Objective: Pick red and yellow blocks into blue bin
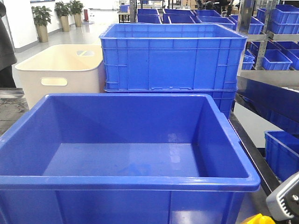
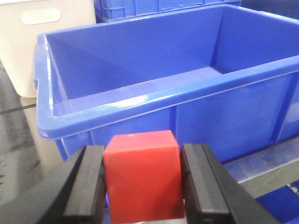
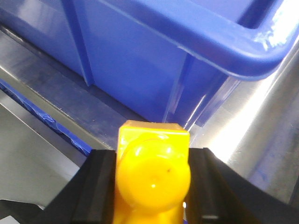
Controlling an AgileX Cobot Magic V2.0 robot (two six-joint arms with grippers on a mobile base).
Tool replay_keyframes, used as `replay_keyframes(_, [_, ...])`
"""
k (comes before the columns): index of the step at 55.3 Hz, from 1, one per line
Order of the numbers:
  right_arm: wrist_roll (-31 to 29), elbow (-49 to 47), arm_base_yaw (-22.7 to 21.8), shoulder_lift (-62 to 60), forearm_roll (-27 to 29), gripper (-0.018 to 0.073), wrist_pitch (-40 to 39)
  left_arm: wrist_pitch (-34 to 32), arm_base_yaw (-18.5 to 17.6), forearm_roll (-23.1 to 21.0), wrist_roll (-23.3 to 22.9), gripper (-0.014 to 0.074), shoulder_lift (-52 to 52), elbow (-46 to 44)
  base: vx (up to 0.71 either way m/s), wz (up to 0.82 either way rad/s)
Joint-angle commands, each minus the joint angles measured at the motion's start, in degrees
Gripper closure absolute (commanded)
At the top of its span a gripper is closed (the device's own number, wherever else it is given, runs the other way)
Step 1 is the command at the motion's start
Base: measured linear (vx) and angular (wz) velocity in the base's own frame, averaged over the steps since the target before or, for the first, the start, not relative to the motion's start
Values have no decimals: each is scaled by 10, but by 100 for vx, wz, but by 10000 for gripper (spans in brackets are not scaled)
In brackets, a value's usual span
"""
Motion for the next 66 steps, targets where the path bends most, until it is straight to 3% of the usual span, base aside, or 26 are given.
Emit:
replay_keyframes(1, [-4, -16, 1, -4, 5, 295, -38, -50, -3, -2, 0, 314, 7, -14, 0, 0])
replay_keyframes(11, [-4, -41, 1, -6, 33, 295, -24, -50, -3, -2, 0, 314, 7, -14, 0, 0])
replay_keyframes(26, [-31, -214, 1, 13, 65, 295, 13, -50, -3, -2, 0, 314, 7, -14, 0, 0])
replay_keyframes(46, [-49, -371, 1, 177, 65, 295, -56, -50, -3, -2, 0, 314, 7, -14, 0, 0])
replay_keyframes(66, [-49, -380, 2, 349, 65, 293, -175, -50, -3, -2, 0, 314, 7, -14, 0, 0])
